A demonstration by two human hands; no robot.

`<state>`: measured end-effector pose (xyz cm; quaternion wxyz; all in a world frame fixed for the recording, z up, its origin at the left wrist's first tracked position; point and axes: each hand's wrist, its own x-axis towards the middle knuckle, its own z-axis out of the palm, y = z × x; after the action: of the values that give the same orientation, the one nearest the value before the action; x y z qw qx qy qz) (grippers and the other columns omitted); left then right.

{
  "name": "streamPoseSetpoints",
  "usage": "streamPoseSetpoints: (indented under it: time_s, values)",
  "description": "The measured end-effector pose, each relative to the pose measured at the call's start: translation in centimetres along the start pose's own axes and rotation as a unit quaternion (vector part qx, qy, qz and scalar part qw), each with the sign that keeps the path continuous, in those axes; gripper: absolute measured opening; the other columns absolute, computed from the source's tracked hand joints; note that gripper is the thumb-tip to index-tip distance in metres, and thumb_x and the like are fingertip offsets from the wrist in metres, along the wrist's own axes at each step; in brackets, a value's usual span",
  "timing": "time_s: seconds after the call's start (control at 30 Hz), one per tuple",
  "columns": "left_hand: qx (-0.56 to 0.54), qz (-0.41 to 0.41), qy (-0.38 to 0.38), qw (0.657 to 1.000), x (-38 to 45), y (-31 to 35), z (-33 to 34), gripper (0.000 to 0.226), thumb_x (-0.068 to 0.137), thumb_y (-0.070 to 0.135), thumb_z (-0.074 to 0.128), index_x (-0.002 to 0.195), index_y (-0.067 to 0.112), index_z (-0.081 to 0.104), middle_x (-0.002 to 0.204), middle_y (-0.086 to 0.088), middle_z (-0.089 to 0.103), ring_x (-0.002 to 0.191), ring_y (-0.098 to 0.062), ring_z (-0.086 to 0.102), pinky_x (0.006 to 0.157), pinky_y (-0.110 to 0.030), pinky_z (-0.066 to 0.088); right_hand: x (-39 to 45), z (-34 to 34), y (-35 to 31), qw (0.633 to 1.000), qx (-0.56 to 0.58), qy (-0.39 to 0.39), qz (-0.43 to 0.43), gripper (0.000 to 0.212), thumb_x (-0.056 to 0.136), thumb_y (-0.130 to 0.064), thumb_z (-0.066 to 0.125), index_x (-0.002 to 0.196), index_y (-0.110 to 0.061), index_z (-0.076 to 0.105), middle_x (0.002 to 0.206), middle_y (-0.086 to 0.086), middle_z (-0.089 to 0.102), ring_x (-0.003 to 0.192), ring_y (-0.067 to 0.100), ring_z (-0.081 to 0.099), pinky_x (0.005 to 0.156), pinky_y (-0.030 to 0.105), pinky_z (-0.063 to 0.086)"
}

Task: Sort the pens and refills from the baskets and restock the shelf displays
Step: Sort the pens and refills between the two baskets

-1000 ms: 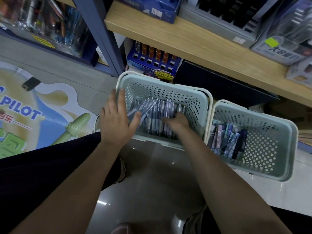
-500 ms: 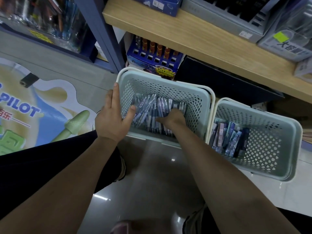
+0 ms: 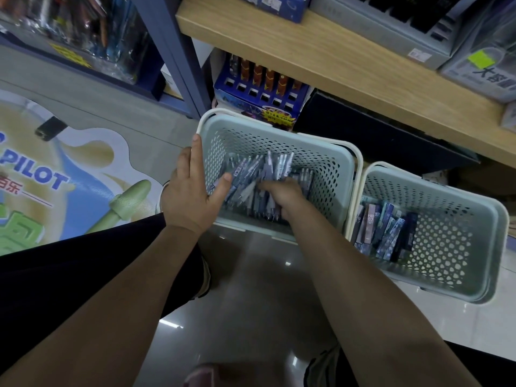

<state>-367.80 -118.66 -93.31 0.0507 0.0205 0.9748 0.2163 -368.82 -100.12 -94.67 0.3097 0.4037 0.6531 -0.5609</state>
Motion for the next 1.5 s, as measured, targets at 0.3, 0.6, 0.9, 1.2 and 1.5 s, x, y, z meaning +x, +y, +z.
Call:
streamPoseSetpoints:
  time_s: [0.3,0.6,0.9,1.2,1.5]
  values:
    - [0.009,0.000,0.011,1.000,0.0,-0.1,0.2,0.085,0.094,0.065,0.030,0.160,0.012,0.019,0.149,-0.017,0.042,0.115,-0.041,0.057,0.069,-0.049,0.052,-0.6,-2.1,0.0,0.992,0.072,-0.102,0.004,0.013,0.091,-0.020,0.071,0.094,-0.008,0.066,0.117,0.009,0.067,0.108,0.020,0.063,0.103,0.035,0.036]
    - [0.025,0.027,0.037,0.999,-0.3,3.3,-0.1,0.068,0.092,0.044,0.043,0.146,0.002,0.043,0.156,-0.024,0.034,0.145,-0.041,0.030,0.117,-0.055,0.028,-5.0,-4.2,-0.5,0.977,0.116,-0.157,-0.089,0.014,0.098,-0.017,0.061,0.091,-0.005,0.060,0.086,0.010,0.068,0.069,0.004,0.070,0.059,0.014,0.051]
    - [-0.524,-0.255,-0.240,0.776,-1.3,11.4,-0.5,0.018,0.101,0.040,0.057,0.103,0.026,0.068,0.102,-0.001,0.071,0.094,-0.015,0.067,0.075,-0.033,0.057,-6.9,-6.6,0.4,0.976,0.143,-0.125,-0.103,0.054,0.083,-0.037,0.078,0.120,-0.004,0.057,0.122,-0.003,0.066,0.114,0.010,0.060,0.106,0.031,0.041]
    - [-0.547,-0.267,-0.239,0.757,0.3,10.7,-0.4,0.030,0.090,0.028,0.073,0.099,0.001,0.066,0.108,-0.016,0.074,0.105,-0.028,0.071,0.072,-0.027,0.058,-6.4,-7.0,0.5,0.984,0.046,-0.098,-0.138,0.106,0.056,-0.056,0.090,0.138,-0.005,0.047,0.133,0.005,0.061,0.120,0.022,0.060,0.105,0.042,0.049]
    - [-0.447,-0.187,-0.143,0.863,1.3,8.1,-1.7,0.027,0.105,0.029,0.051,0.102,0.008,0.068,0.082,-0.009,0.069,0.067,-0.016,0.069,0.066,-0.029,0.058,-4.1,-6.6,0.3,0.983,0.110,-0.084,-0.119,0.013,0.095,-0.017,0.066,0.090,-0.006,0.069,0.079,0.007,0.073,0.072,0.021,0.069,0.074,0.036,0.056]
